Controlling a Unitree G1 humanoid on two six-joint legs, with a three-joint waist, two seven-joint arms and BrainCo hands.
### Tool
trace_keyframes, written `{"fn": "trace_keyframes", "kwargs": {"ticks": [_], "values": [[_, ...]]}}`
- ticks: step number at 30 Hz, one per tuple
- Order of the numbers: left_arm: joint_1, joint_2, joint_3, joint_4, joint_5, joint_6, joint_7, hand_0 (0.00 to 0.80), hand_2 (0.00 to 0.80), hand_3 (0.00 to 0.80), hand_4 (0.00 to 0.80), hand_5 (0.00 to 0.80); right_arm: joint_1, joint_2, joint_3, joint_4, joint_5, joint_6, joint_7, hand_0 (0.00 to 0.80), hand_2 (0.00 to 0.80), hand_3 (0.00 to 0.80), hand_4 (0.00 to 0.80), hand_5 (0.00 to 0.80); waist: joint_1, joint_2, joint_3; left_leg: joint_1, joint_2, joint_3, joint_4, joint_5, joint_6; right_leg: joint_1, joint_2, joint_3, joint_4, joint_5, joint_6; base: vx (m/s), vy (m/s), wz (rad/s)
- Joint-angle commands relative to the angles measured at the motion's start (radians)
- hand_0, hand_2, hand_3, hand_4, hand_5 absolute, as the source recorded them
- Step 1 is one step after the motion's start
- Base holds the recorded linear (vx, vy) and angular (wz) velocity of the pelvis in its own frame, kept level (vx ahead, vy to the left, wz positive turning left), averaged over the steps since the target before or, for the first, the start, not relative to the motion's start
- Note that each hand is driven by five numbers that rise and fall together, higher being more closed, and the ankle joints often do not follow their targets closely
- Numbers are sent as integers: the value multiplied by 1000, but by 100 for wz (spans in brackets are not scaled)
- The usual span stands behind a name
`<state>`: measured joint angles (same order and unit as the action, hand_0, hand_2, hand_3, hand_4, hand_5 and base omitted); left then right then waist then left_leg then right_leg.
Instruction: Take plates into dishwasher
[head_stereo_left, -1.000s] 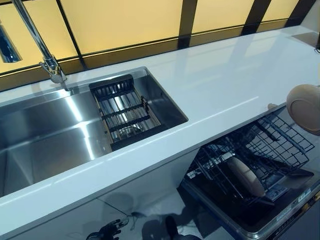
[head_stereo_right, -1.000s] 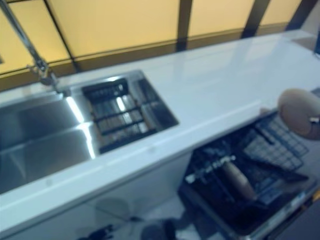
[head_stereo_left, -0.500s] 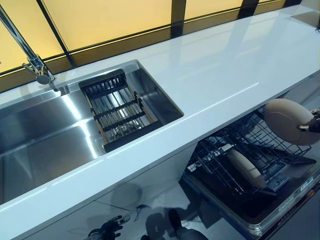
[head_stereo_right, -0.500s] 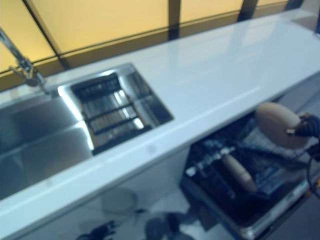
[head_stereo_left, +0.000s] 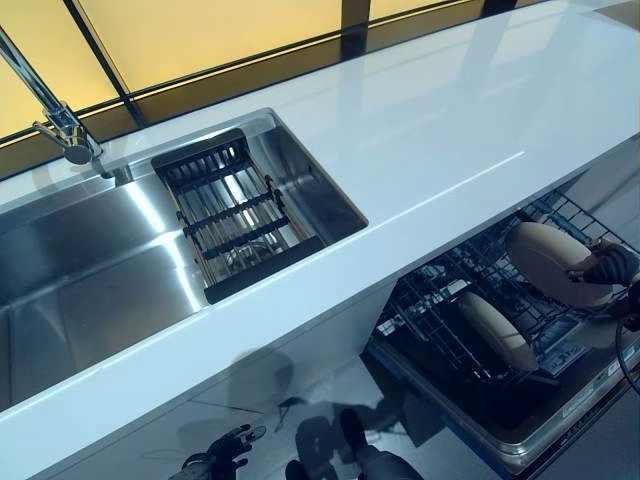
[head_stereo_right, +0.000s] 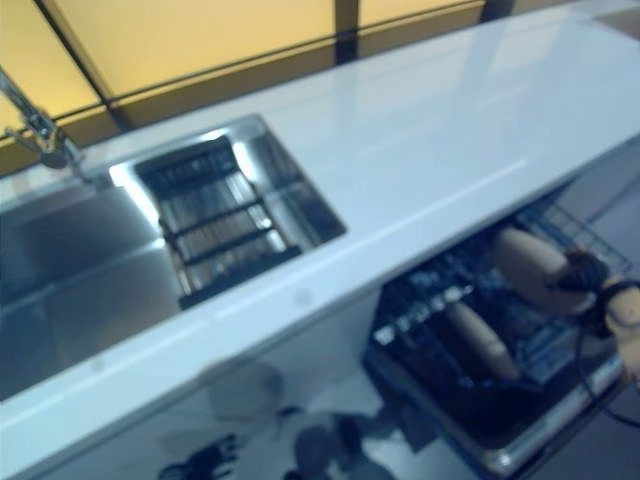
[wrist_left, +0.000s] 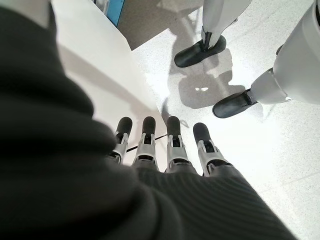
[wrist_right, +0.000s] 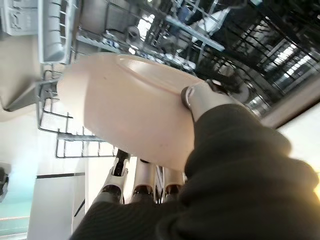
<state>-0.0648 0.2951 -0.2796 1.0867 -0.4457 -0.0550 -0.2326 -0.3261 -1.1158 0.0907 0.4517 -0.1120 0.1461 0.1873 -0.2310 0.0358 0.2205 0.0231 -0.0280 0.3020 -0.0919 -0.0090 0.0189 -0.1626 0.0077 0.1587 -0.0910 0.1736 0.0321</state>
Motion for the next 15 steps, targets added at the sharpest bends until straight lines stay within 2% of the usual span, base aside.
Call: {"fn": "trace_keyframes", "kwargs": {"ticks": [1,15], "values": [[-15,12,10,29,-2,-28,9,0,0,0,0,0,-30,51,-37,-50,-30,25,-38,800,800,800,800,800,6,-8,-6,5,-1,-18,5,-75,32,59,13,-9,4,-88,40,0,0,0],[-38,-7,-9,19,-15,-34,14,0,0,0,0,0,-36,180,11,-19,-66,111,-99,800,800,800,800,800,12,21,10,1,-4,-25,5,-72,31,57,8,-13,4,-91,38,0,0,0]]}}
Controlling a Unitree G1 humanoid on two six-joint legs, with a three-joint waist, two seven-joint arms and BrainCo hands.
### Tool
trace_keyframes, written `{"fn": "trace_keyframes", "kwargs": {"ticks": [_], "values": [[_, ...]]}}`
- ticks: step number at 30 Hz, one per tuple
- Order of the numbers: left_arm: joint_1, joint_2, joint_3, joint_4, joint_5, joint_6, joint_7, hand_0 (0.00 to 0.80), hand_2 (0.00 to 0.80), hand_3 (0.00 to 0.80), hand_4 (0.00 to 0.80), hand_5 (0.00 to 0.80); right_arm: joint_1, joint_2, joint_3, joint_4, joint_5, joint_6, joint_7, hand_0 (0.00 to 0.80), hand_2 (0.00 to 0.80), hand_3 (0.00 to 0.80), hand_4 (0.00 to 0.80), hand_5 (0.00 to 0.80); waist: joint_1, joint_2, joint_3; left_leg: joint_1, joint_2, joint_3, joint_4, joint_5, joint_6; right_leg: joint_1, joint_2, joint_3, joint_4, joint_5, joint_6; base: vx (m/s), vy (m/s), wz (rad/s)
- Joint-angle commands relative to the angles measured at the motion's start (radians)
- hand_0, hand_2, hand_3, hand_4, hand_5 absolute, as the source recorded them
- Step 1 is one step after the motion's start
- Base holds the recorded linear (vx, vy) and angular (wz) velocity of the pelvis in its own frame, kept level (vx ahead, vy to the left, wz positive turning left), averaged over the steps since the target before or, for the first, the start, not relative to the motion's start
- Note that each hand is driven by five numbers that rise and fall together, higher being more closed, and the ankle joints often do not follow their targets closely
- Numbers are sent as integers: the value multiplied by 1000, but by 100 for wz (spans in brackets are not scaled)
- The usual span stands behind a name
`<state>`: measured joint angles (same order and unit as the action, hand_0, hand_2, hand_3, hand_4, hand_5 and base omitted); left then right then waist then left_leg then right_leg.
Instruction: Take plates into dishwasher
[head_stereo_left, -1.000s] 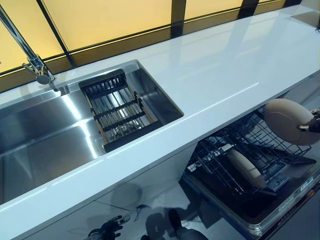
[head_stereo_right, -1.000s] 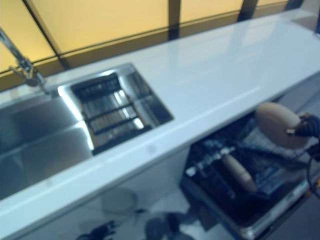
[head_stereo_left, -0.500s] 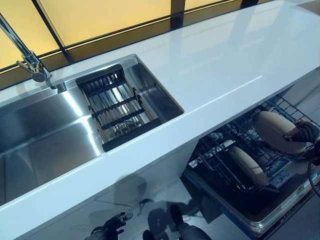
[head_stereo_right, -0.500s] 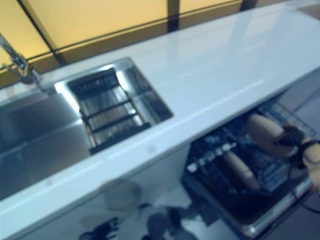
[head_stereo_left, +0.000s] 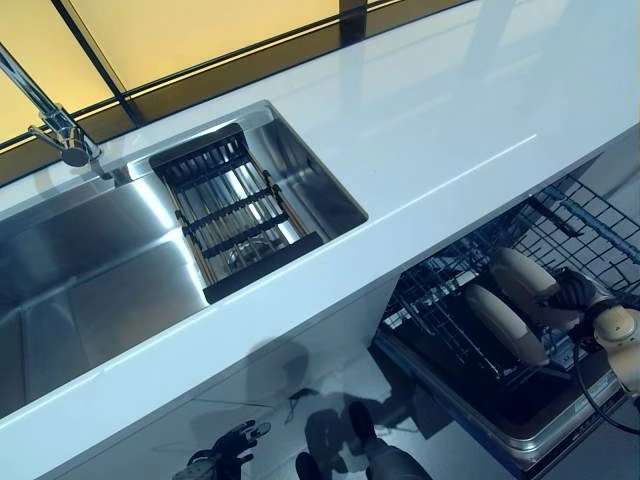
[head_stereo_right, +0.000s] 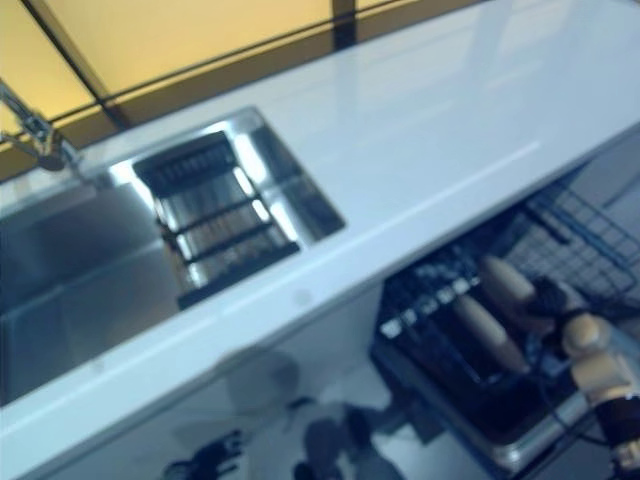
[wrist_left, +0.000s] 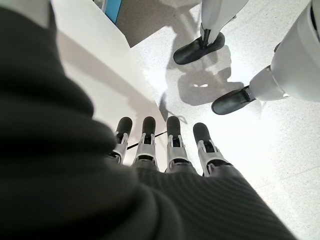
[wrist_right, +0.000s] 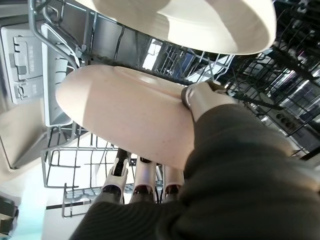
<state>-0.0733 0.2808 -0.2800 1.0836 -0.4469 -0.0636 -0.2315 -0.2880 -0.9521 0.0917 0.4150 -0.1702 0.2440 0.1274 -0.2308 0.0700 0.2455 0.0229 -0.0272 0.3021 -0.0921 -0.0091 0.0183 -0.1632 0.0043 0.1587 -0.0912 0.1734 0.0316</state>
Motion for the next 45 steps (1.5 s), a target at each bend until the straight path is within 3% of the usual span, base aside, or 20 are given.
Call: {"fn": "trace_keyframes", "kwargs": {"ticks": [1,15,41,43,44,45], "values": [[-30,7,-11,20,-15,-26,13,0,0,0,0,0,-74,24,13,32,-14,14,-43,800,800,800,800,800,14,-11,-15,2,-5,-26,5,-72,32,58,10,-15,4,-92,38,0,0,0],[-49,12,-32,12,-26,-28,17,0,0,0,0,0,-122,28,97,121,-130,21,-44,800,800,800,800,800,35,8,-5,-12,-10,-48,5,-64,29,52,2,-26,4,-93,37,0,0,0],[-71,21,-56,-1,-33,-26,4,0,0,0,0,0,-187,-1,184,260,-177,51,-29,800,800,800,800,800,63,30,16,-32,-18,-77,5,-50,23,42,-11,-44,4,-92,36,-6,-3,3],[-69,22,-55,2,-32,-33,1,0,0,0,0,0,-185,0,176,256,-164,54,-42,333,333,333,333,333,62,28,17,-32,-18,-78,5,-51,24,43,-11,-43,4,-92,36,0,0,0],[-70,23,-56,1,-33,-32,1,0,0,0,0,0,-182,1,172,250,-161,62,-44,0,0,0,0,0,61,26,16,-32,-18,-79,5,-51,24,43,-11,-42,4,-93,36,0,0,0],[-71,23,-56,-1,-33,-31,2,0,0,0,0,0,-179,2,167,244,-159,68,-45,0,0,0,0,0,61,25,16,-32,-18,-79,5,-52,24,43,-10,-42,4,-92,36,0,0,0]]}}
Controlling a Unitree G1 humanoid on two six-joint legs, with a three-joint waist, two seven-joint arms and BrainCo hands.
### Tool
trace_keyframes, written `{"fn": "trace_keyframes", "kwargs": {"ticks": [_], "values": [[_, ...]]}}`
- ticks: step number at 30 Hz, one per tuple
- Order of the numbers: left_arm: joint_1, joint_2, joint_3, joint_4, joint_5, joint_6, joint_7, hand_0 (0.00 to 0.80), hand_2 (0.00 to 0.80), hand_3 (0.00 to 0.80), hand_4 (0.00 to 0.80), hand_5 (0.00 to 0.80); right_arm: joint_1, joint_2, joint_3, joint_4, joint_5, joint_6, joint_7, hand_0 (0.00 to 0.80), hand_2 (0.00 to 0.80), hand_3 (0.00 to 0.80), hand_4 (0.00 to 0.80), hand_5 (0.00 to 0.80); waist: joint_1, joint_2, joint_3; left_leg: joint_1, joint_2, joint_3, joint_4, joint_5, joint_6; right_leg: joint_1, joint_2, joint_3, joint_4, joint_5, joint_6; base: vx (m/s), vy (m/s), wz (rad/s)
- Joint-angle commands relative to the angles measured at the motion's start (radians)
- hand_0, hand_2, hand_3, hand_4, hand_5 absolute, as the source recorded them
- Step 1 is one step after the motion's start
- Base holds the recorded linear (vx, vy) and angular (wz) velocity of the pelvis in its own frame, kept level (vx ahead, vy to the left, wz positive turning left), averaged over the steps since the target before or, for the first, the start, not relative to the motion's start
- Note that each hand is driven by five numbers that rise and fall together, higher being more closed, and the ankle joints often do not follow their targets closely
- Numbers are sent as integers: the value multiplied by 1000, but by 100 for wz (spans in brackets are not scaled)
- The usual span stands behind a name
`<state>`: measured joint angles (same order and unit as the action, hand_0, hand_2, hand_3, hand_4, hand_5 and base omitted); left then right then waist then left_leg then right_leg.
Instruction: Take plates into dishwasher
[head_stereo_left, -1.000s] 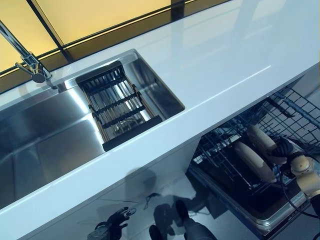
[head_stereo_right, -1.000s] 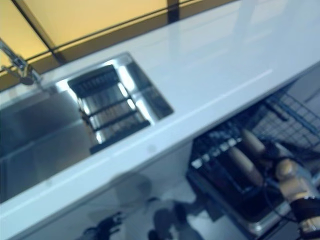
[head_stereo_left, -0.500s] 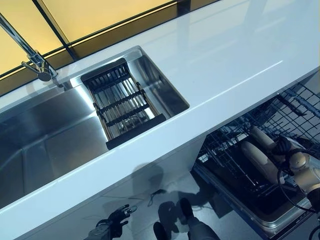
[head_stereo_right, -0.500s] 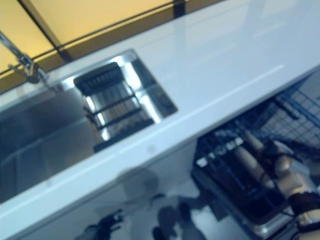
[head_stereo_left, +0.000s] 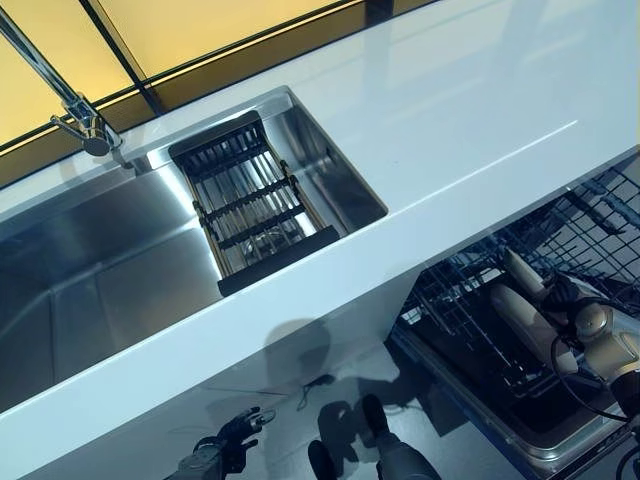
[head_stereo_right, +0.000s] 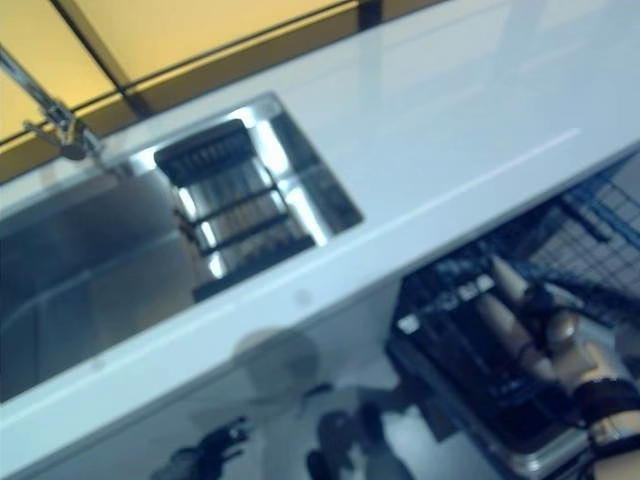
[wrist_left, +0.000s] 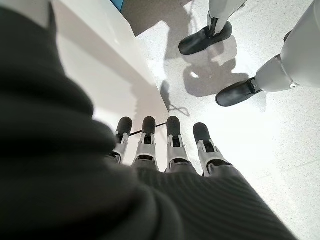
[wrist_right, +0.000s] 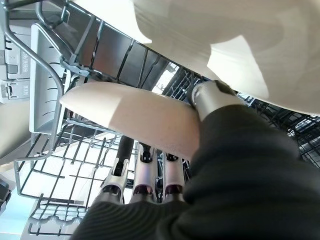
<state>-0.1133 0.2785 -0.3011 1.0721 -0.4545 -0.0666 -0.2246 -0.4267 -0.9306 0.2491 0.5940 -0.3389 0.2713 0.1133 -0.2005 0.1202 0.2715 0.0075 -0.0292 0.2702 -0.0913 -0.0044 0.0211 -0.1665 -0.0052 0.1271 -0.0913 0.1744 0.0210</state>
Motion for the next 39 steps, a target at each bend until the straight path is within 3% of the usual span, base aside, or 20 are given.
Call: {"fn": "trace_keyframes", "kwargs": {"ticks": [1,6,16,21,28,32,39], "values": [[-32,25,-34,9,-25,-26,-3,0,0,0,0,0,-37,-19,3,59,10,45,-28,0,0,0,0,0,29,-27,-10,-16,-15,-47,4,-57,21,46,0,-10,4,-93,47,0,0,0],[-33,25,-25,16,-25,-26,0,0,0,0,0,0,-25,-36,-22,32,21,80,-6,0,0,0,0,0,21,-39,-11,-13,-13,-43,4,-59,23,47,4,-1,4,-92,47,0,0,0],[-23,37,-3,17,-14,-22,9,0,0,0,0,0,-19,-131,-76,7,53,76,45,0,0,0,0,0,10,-79,-18,-4,-2,-35,4,-62,21,52,16,15,4,-86,48,0,0,0],[-15,54,0,5,-13,-5,16,0,0,0,0,0,-77,-241,-90,14,124,67,83,0,0,0,0,0,8,-109,-24,3,3,-29,4,-63,19,57,22,25,4,-82,49,3,2,-1],[-7,67,-1,27,-22,24,11,0,0,0,0,0,-249,-401,-6,143,253,31,139,0,0,0,0,0,16,-147,-56,13,8,-24,4,-67,17,66,31,36,4,-82,51,12,14,-3],[-4,62,7,52,-15,33,10,0,0,0,0,0,-312,-417,24,210,331,28,168,0,0,0,0,0,19,-161,-77,20,11,-24,4,-70,17,73,35,41,4,-84,50,27,35,-3],[1,51,18,81,-5,33,19,0,0,0,0,0,-284,-402,-25,285,374,34,183,0,0,0,0,0,25,-178,-110,38,13,-32,4,-78,21,94,41,45,4,-90,48,16,45,-3]]}}
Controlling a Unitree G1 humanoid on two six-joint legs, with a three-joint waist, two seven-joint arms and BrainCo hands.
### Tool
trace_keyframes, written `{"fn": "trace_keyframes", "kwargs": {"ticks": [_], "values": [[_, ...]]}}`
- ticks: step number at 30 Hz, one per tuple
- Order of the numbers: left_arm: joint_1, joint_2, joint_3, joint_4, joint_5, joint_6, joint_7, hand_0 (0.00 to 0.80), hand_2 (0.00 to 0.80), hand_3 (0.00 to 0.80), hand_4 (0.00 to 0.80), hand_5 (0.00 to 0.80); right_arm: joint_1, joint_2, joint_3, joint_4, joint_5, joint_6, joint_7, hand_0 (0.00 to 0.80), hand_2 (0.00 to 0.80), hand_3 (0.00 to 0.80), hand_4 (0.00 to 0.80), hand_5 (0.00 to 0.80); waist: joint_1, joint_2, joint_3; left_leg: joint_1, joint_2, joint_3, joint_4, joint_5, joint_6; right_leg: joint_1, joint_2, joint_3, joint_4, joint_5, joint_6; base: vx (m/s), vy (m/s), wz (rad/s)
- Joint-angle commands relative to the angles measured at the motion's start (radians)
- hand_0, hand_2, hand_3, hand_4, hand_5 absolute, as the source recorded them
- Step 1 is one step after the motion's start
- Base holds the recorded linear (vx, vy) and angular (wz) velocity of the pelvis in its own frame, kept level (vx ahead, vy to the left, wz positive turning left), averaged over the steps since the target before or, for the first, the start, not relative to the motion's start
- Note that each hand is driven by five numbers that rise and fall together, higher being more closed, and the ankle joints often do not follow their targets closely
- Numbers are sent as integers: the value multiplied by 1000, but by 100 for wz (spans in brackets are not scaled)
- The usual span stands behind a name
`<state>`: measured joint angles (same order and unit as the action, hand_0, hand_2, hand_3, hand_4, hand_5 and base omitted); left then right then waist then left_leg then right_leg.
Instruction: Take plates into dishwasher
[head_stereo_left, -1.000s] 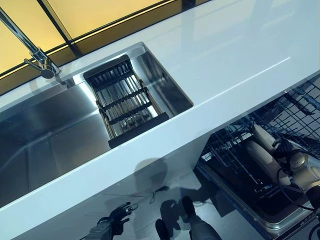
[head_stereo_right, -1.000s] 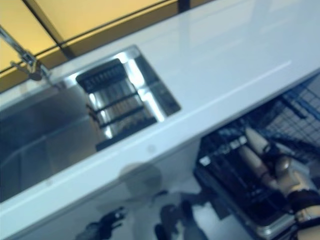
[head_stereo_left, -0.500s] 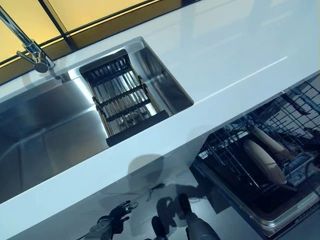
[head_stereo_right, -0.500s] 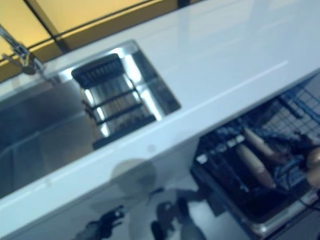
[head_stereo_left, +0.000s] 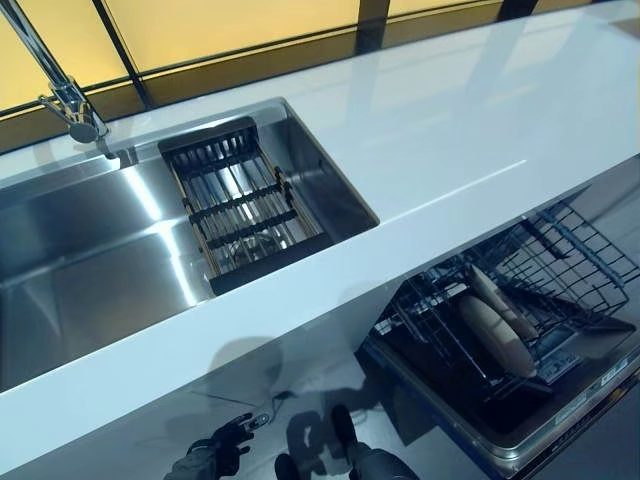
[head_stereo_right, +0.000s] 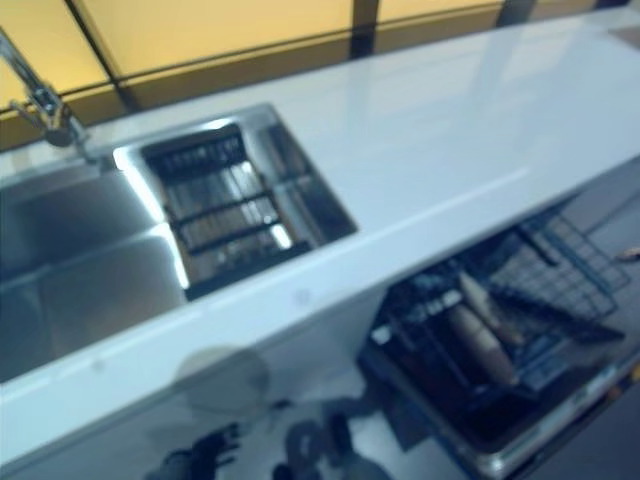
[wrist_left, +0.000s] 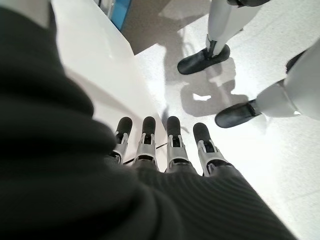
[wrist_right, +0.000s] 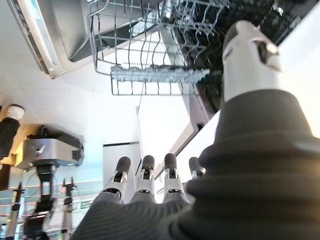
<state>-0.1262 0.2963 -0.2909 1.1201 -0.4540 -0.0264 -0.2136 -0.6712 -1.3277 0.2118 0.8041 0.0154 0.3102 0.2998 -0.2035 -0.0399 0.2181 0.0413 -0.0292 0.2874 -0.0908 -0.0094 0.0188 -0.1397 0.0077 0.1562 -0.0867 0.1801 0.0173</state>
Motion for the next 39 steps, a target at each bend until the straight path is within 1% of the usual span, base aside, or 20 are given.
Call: {"fn": "trace_keyframes", "kwargs": {"ticks": [1,6,8,9,10,11,12,14,17,19,22,23,25,26,28,31,33,35,37,39], "values": [[15,34,8,34,-6,-8,10,0,0,0,0,0,-33,-6,4,81,30,3,-1,0,0,0,0,0,28,-19,-60,6,13,-50,4,-74,24,70,29,16,-1,-96,51,8,47,0],[14,33,23,52,-4,-9,32,0,0,0,0,0,18,-6,-53,112,46,19,0,0,0,0,0,0,27,-27,-84,20,14,-44,4,-81,26,83,30,15,-1,-101,50,14,56,0],[23,30,51,76,-21,-16,52,0,0,0,0,0,46,-12,-79,129,72,34,-10,0,0,0,0,0,45,-38,-94,52,-12,-99,37,-98,45,102,38,66,-1,-98,35,60,114,-2],[32,29,63,83,-24,-19,57,0,0,0,0,0,40,-13,-67,141,80,30,-20,0,0,0,0,0,59,-51,-92,19,-27,-149,138,-138,49,113,36,92,-1,-89,30,6,126,-17],[41,27,72,86,-34,-19,62,0,0,0,0,0,34,-3,-60,153,75,25,-35,0,0,0,0,0,77,-60,-84,-5,-49,-228,182,-159,59,112,45,117,19,-89,28,-42,148,-49],[42,25,79,87,-35,-20,64,0,0,0,0,0,38,11,-65,162,66,18,-50,0,0,0,0,0,91,-65,-81,-15,-63,-264,177,-158,71,100,51,133,29,-81,30,-78,155,-74],[38,23,84,86,-22,-18,64,0,0,0,0,0,46,22,-72,169,71,21,-65,0,0,0,0,0,95,-65,-75,-15,-66,-266,165,-153,79,94,52,131,33,-76,33,-133,165,-148],[20,21,78,85,40,-5,64,0,0,0,0,0,106,57,-113,169,73,21,-98,0,0,0,0,0,85,-62,-46,-20,-57,-215,146,-135,89,35,46,111,73,-55,50,-206,182,-121],[5,59,56,77,17,-1,85,0,0,0,0,0,243,110,-205,72,101,51,-130,0,0,0,0,0,80,-65,-2,-25,-46,-211,109,-101,88,-30,28,72,83,-6,80,-271,113,-25],[-25,90,78,89,-9,16,102,0,0,0,0,0,328,174,-274,62,158,38,-115,0,0,0,0,0,70,-52,26,4,-25,-182,15,-65,93,-54,30,-1,170,-26,86,-226,87,-56],[-14,102,99,107,-19,12,105,0,0,0,0,0,395,227,-313,101,172,17,-91,0,0,0,0,0,77,-36,18,-8,-16,-178,4,-50,91,-41,18,-55,240,-66,76,-112,40,-53],[-8,108,118,116,-47,13,108,0,0,0,0,0,421,271,-323,159,173,-4,-72,0,0,0,0,0,92,-27,10,-14,-12,-185,4,-47,95,-14,-7,-106,280,-97,60,-62,3,-62],[-2,111,147,134,-57,-2,103,0,0,0,0,0,412,327,-304,264,154,-57,-65,0,0,0,0,0,129,-20,-1,-28,-10,-193,5,-42,105,22,-49,-162,311,-119,40,-95,-39,-56],[-4,112,152,137,-57,-6,100,0,0,0,0,0,406,344,-295,287,157,-64,-68,0,0,0,0,0,142,-21,-3,-47,-11,-196,23,-45,108,32,-65,-173,323,-110,36,-142,-90,-64],[-21,127,164,146,-58,-20,86,0,0,0,0,0,358,396,-251,335,183,-50,-66,0,0,0,0,0,186,-28,1,-109,-15,-211,94,-67,118,89,-131,-212,321,-71,36,-214,-165,-79],[-56,156,171,140,-88,-16,76,0,0,0,0,0,296,448,-202,365,250,-33,-71,0,0,0,0,0,224,-40,3,-156,-5,-237,111,-64,118,137,-181,-226,257,-31,51,-243,-283,-67],[-105,179,168,124,-108,-3,66,0,0,0,0,0,259,503,-179,361,343,-13,-85,0,0,0,0,0,239,-52,11,-190,9,-265,105,-44,105,150,-188,-210,183,-24,58,-351,-457,-33],[-158,193,163,105,-128,6,58,0,0,0,0,0,240,557,-172,345,433,-7,-108,0,0,0,0,0,242,-57,22,-229,26,-286,88,-11,82,150,-177,-190,90,-42,60,-454,-507,-3],[-202,202,143,98,-170,10,60,0,0,0,0,0,228,599,-159,330,496,-7,-134,0,0,0,0,0,231,-55,45,-265,36,-311,100,-9,71,108,-156,-140,113,-52,61,-432,-454,28],[-259,197,120,78,-226,24,79,0,0,0,0,0,241,654,-154,306,586,-27,-177,0,0,0,0,0,220,-53,74,-316,51,-363,103,39,52,90,-123,-157,176,-149,51,-532,-627,55]]}}
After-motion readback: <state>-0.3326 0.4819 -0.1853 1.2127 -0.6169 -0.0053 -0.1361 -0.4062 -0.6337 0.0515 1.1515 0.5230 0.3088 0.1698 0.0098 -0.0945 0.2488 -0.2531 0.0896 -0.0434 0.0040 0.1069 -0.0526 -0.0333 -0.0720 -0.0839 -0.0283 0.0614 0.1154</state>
